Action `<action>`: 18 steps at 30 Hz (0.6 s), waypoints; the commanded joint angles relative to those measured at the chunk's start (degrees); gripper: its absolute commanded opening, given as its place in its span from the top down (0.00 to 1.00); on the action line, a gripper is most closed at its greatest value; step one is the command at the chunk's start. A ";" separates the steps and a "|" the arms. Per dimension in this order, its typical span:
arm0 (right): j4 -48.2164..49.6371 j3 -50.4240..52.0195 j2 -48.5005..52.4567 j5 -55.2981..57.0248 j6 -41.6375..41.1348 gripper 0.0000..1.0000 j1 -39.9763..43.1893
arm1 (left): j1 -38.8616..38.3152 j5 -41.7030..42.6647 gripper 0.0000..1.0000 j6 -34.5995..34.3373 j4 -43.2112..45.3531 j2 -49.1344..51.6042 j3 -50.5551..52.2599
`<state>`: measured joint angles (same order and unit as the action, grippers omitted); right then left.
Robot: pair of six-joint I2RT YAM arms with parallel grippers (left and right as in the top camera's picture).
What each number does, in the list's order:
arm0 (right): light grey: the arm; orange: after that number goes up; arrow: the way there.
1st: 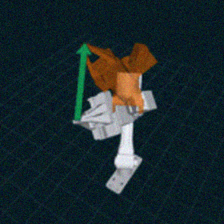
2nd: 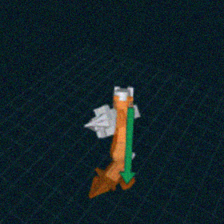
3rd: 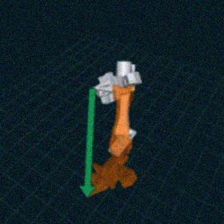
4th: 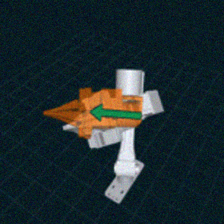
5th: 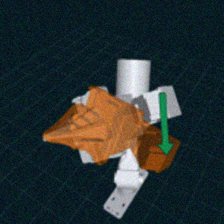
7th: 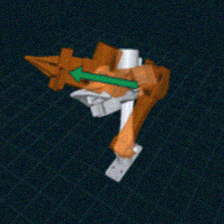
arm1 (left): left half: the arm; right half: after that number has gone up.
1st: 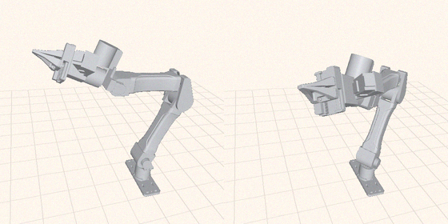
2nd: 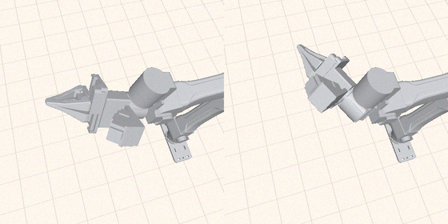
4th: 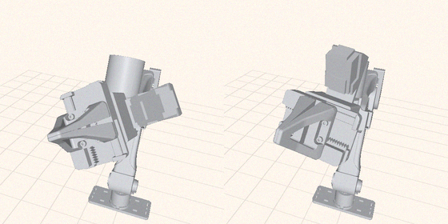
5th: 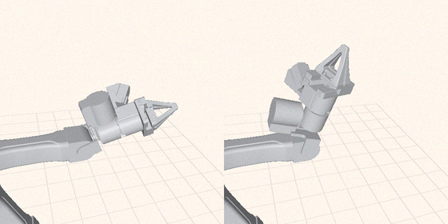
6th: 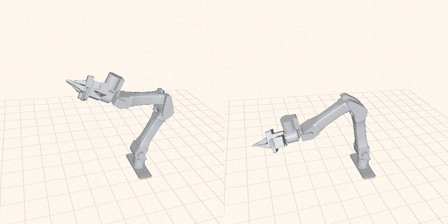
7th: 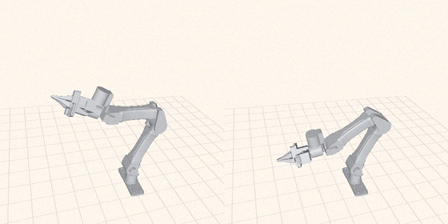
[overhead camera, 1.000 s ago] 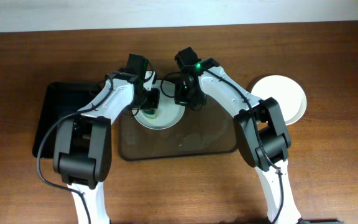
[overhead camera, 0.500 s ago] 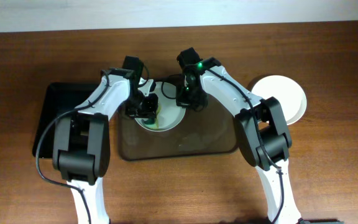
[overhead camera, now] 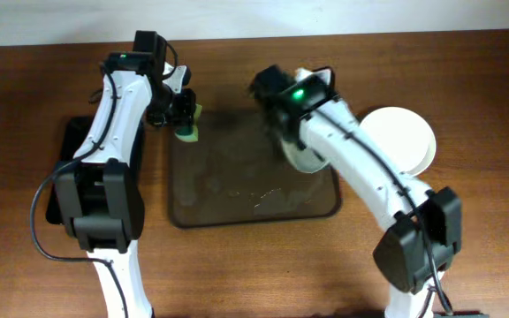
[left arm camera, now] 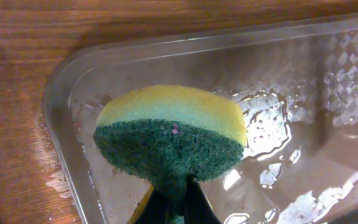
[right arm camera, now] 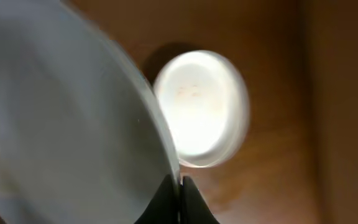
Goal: Clean dirty plates on tray and stack at the side
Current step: 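Lift the last plate with the right gripper and stack it on the pile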
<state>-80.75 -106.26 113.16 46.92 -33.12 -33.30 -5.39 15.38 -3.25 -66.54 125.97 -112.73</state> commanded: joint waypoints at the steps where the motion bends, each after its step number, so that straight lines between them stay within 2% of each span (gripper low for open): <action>1: -4.20 -0.02 -1.27 20.04 -10.08 0.96 -6.69 | -0.90 -2.49 0.99 -1.07 0.26 -0.28 -0.61; 2: -8.85 -0.02 -1.27 24.35 -15.80 0.96 -9.92 | -0.90 -3.21 0.99 -1.07 0.26 -0.28 -0.61; 4: -13.20 -0.02 -1.27 26.01 -22.01 0.96 -11.65 | -0.90 -3.21 0.99 -1.07 0.26 -0.28 -0.61; 9: -16.17 -0.02 -1.27 25.75 -27.47 0.96 -11.69 | -0.90 -3.21 0.99 -1.07 0.24 -0.28 -0.57; 12: -14.97 -0.02 -1.27 17.25 -28.65 0.96 -10.54 | -0.90 -3.21 0.99 -1.07 0.24 -0.28 -0.57; 14: -8.48 -0.02 -1.27 5.27 -17.94 0.96 -6.78 | -0.90 -3.21 0.99 -1.05 0.24 -0.28 -0.57; 16: 1.79 -0.02 -1.29 -13.75 -1.22 0.96 -0.33 | -0.90 -3.21 0.99 -1.05 0.22 -0.28 -0.57; 17: 5.03 -0.04 -1.29 -21.84 3.39 0.96 2.89 | -0.90 -3.21 0.99 -1.05 0.22 -0.28 -0.57; 18: 6.27 -0.04 -1.29 -25.42 5.29 0.96 4.63 | -0.90 -3.21 0.99 -1.05 0.22 -0.28 -0.57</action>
<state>-75.66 -105.89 113.01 35.31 -37.26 -32.14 -6.42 12.29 -3.92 -66.46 125.97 -112.73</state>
